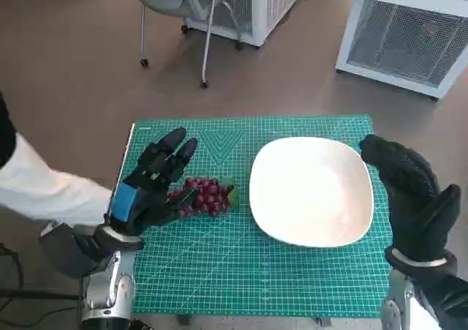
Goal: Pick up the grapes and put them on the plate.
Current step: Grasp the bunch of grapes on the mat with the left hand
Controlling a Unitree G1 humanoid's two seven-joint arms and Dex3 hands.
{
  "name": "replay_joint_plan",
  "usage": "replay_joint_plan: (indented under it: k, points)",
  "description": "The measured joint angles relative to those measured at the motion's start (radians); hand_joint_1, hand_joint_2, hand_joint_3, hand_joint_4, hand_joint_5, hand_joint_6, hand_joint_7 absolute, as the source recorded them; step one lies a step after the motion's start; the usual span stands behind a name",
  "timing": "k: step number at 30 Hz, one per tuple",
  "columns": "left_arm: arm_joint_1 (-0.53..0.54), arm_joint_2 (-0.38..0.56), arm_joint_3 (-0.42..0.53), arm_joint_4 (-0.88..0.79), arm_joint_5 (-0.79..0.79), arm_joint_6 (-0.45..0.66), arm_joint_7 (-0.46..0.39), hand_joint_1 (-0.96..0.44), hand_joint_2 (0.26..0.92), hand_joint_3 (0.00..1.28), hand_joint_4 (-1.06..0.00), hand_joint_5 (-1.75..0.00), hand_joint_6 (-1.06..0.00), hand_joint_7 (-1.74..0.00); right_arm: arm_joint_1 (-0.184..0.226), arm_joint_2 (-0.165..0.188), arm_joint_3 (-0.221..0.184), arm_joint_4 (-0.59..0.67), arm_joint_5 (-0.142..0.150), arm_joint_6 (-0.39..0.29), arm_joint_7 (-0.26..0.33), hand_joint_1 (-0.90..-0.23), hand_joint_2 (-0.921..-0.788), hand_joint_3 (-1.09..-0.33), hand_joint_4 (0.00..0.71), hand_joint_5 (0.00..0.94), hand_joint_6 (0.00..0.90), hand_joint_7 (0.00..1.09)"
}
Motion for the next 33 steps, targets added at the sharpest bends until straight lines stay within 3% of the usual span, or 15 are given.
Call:
replay_joint_plan:
  k: [33]
  points:
    - [0.0, 0.005, 0.0, 0.0, 0.0, 0.0, -0.003, 0.03, 0.921, 0.33, -0.25, 0.0, -0.16, -0.41, 0.0, 0.0, 0.0, 0.007, 0.008, -0.007, 0.002, -0.532, -0.921, -0.53, 0.481, 0.002, 0.228, 0.44]
